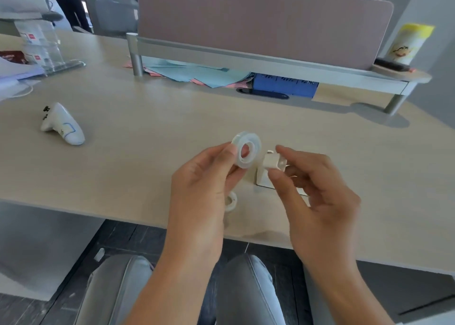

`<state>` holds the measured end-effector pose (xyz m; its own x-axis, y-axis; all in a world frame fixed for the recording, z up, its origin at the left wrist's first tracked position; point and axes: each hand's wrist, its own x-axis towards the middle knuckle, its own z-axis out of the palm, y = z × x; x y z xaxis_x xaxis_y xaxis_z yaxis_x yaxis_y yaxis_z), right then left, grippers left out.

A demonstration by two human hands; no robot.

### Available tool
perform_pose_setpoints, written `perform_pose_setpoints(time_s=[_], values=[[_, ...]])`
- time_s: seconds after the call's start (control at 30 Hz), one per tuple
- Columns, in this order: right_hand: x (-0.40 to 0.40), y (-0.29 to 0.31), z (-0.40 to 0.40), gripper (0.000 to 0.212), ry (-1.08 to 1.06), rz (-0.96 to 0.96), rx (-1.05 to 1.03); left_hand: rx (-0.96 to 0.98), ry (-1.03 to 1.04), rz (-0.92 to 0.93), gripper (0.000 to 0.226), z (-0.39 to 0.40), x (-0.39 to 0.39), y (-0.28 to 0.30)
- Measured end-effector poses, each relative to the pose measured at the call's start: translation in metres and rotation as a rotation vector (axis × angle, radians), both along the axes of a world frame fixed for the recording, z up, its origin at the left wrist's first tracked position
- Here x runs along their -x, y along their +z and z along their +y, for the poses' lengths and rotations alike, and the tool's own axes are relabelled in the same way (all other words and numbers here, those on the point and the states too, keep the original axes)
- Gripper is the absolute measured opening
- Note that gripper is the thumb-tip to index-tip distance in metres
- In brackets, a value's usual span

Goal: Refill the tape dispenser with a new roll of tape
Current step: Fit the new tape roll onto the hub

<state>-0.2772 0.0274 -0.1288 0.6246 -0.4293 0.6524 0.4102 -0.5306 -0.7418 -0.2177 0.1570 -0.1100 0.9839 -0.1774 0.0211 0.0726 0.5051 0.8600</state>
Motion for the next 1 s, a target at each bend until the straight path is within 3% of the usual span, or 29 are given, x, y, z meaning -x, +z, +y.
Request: perform_pose_setpoints(time_s=[0.23,0.47,0.67,0.8,1.0], values=[[-0.001,0.006,-0.016,0.035,0.017,0.009,0.067,0.061,-0.075,-0.001,0.017,-0.025,0.012,-0.004],[0.007,0.017,-0.027,0.029,0.182,0.134,-0.214,0.063,-0.069,-0.043,0.018,-0.037,0.018,-0.01],[0.013,0.019,-0.033,0.024,0.197,0.13,-0.36,0.025,-0.068,-0.078,0.019,-0.043,0.025,-0.011],[0.017,0.015,-0.037,0.025,0.212,0.117,-0.304,-0.001,-0.049,-0.117,0.017,-0.042,0.028,-0.013],[0.02,0.008,-0.04,0.031,0.168,0.118,-0.045,-0.018,-0.052,-0.127,0.018,-0.039,0.029,-0.018]])
